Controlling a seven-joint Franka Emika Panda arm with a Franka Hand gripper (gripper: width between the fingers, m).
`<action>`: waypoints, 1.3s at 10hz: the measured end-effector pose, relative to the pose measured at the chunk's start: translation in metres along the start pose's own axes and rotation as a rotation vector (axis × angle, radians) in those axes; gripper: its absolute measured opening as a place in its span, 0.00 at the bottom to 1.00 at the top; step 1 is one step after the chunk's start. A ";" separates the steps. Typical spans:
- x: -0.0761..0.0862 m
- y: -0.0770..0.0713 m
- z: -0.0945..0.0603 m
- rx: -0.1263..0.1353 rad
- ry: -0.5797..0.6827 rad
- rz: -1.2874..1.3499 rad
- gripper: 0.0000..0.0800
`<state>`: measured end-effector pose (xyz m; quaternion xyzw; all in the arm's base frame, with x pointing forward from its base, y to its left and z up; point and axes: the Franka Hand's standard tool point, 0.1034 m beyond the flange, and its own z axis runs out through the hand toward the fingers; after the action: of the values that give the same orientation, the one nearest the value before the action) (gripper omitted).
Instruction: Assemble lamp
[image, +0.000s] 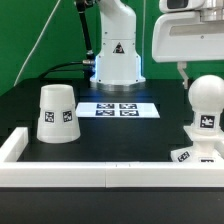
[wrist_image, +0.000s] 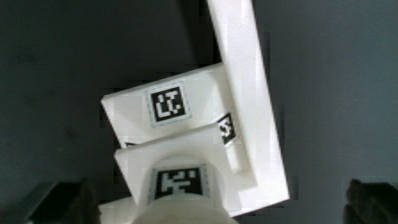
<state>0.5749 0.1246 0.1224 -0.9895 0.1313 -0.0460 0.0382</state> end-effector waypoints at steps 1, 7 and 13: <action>0.000 0.000 0.000 0.000 0.000 0.000 0.87; -0.021 0.061 0.013 -0.028 -0.027 -0.352 0.87; -0.013 0.105 0.013 -0.029 -0.031 -0.316 0.87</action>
Offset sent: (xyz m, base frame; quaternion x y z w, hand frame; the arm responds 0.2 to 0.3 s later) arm -0.0310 -0.0260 -0.0048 -0.0238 -0.0225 -0.2425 0.9696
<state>0.5370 0.0278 0.0996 -0.9989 -0.0260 -0.0344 0.0182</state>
